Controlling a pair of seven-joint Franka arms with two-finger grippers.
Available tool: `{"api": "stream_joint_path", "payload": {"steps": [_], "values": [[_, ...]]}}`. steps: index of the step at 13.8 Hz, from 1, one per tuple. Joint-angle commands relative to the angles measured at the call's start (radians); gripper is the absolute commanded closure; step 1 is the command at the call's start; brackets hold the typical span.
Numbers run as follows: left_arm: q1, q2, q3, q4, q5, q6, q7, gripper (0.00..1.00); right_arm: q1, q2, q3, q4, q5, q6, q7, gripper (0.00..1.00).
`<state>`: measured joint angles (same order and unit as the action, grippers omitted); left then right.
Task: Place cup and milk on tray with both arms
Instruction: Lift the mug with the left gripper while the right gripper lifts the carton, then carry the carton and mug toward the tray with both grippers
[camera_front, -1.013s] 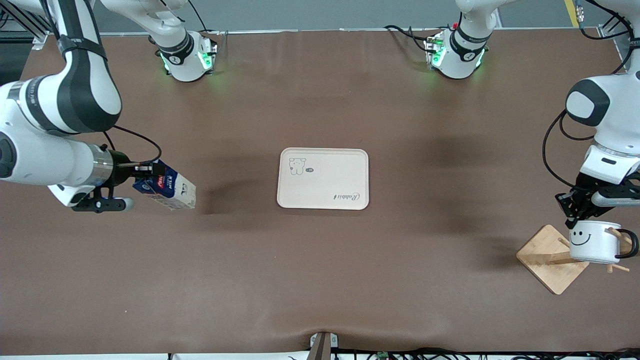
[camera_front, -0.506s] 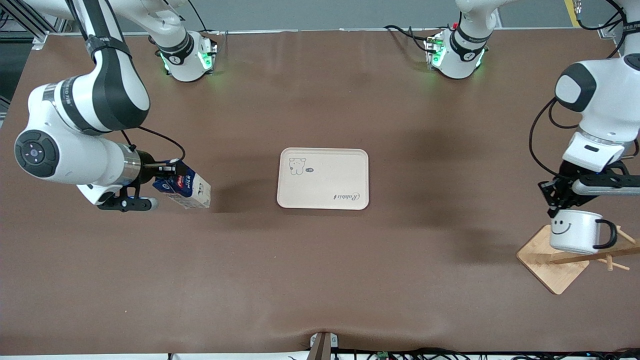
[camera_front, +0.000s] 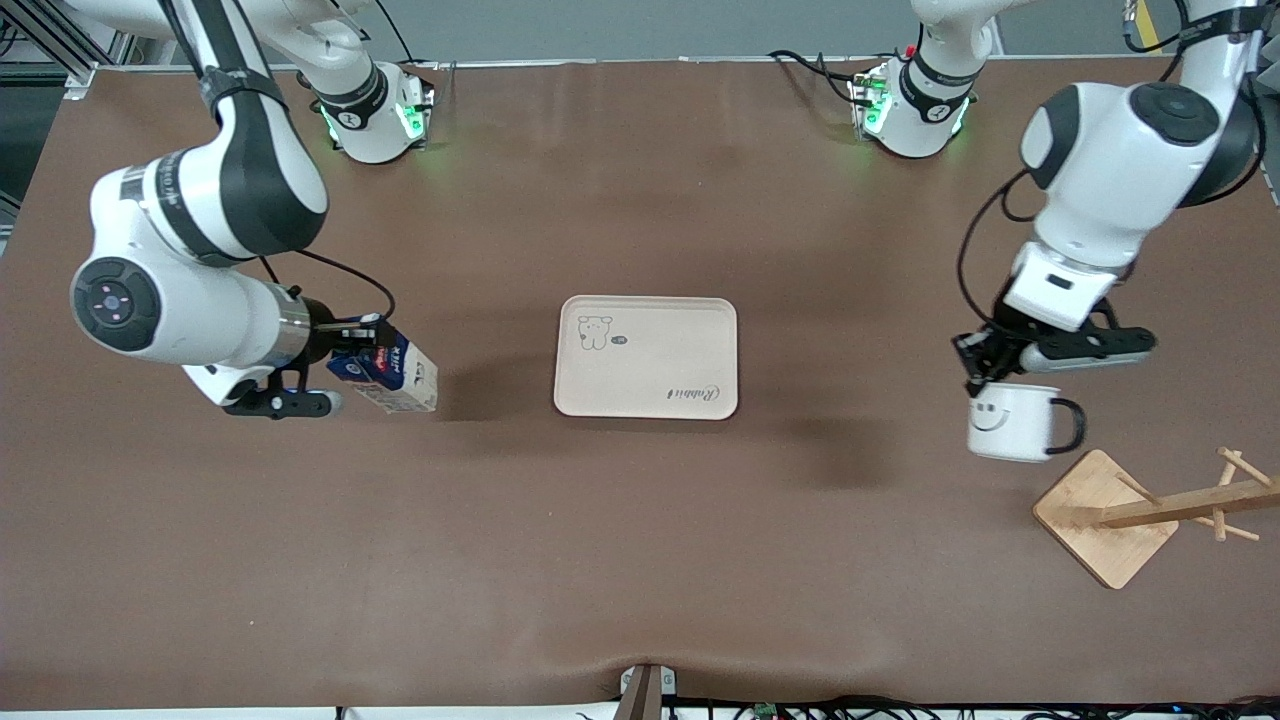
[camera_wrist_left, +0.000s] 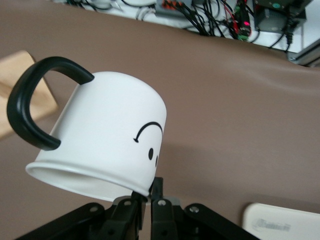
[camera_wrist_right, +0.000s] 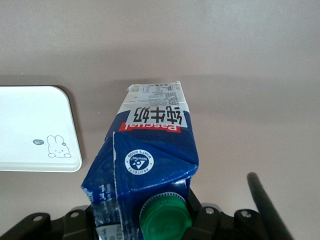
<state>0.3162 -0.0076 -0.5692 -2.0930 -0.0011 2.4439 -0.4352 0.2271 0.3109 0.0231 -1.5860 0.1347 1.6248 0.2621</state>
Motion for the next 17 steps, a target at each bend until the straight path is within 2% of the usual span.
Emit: {"api": "stream_joint_path", "payload": {"steps": [1,5,7,12,17], "values": [[0.006,0.029,-0.095,0.073,-0.008,-0.110,-0.153,1.00,0.043,0.010,-0.005,0.017,0.011,-0.002,0.090,0.78],[0.001,0.084,-0.216,0.120,-0.011,-0.187,-0.344,1.00,0.129,0.023,-0.005,0.034,0.074,0.009,0.206,0.77],[-0.020,0.142,-0.286,0.165,-0.016,-0.233,-0.494,1.00,0.175,0.033,-0.005,0.038,0.080,0.042,0.262,0.77],[-0.224,0.331,-0.294,0.271,-0.011,-0.275,-0.867,1.00,0.267,0.085,-0.008,0.035,0.068,0.144,0.361,0.76],[-0.296,0.478,-0.293,0.275,-0.019,-0.273,-1.008,1.00,0.284,0.109,-0.006,0.026,0.074,0.155,0.364,0.73]]}}
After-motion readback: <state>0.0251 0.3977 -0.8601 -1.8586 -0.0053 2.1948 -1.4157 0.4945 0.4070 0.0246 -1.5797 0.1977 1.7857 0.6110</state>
